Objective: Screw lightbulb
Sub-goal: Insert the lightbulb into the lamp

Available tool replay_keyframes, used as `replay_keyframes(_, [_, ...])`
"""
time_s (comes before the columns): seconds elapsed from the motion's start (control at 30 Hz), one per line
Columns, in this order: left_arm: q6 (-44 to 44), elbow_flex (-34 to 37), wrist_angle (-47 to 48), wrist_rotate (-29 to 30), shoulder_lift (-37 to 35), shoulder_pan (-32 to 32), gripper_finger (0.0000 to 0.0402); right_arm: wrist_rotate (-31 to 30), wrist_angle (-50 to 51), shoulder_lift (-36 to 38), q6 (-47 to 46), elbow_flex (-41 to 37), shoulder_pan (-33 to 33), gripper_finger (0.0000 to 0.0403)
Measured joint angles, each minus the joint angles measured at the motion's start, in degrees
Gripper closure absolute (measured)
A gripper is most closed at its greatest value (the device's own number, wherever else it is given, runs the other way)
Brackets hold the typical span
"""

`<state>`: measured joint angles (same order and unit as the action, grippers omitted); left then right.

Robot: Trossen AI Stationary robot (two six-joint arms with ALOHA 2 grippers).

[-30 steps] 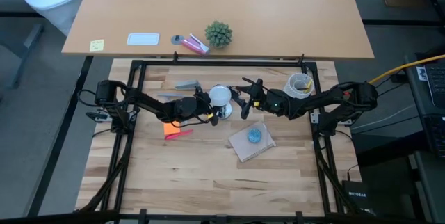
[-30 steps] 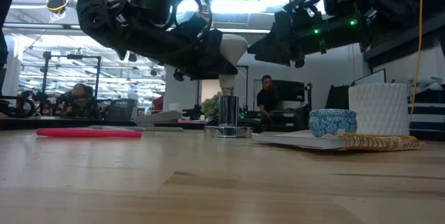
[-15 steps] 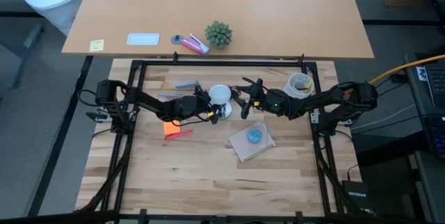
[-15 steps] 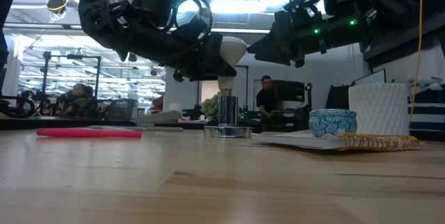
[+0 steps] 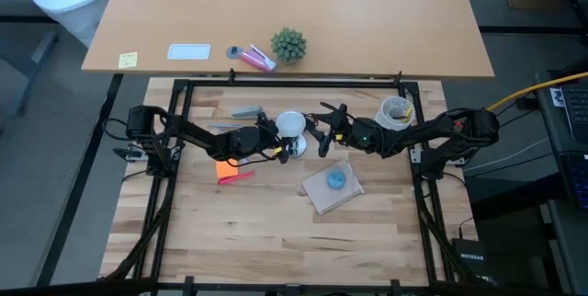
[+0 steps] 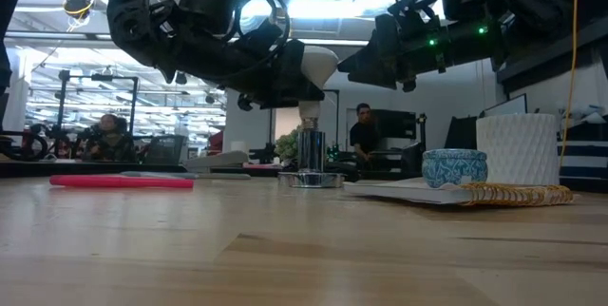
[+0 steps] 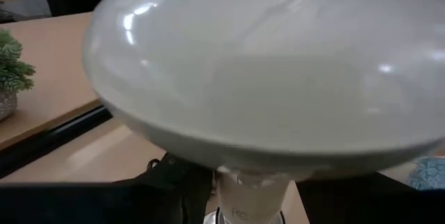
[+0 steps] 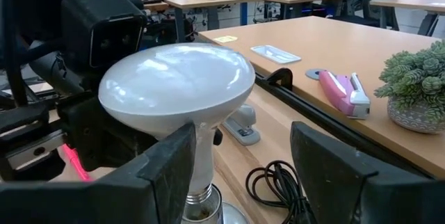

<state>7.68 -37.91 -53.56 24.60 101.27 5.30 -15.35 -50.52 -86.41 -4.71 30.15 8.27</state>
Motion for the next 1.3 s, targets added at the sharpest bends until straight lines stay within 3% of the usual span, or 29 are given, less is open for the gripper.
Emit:
replay_keyframes(0.5, [1.30,0.00,0.12,-0.85,0.12,-0.07,0.0233,0.01,0.11,0.00,0.02,0.00,0.00,0.0167])
replay_keyframes(0.73, [1.97,-0.07,-4.41,-0.76,3.66,-0.04,0.0233,0.00,0.47,0.02,0.02,0.00,0.00,0.0167])
replay_keyframes(1.3, [0.81,-0.04,-0.91,-0.87,3.32,-0.05,0.0233,0.01,1.73,0.04,0.02,0.02,-0.02,0.0167])
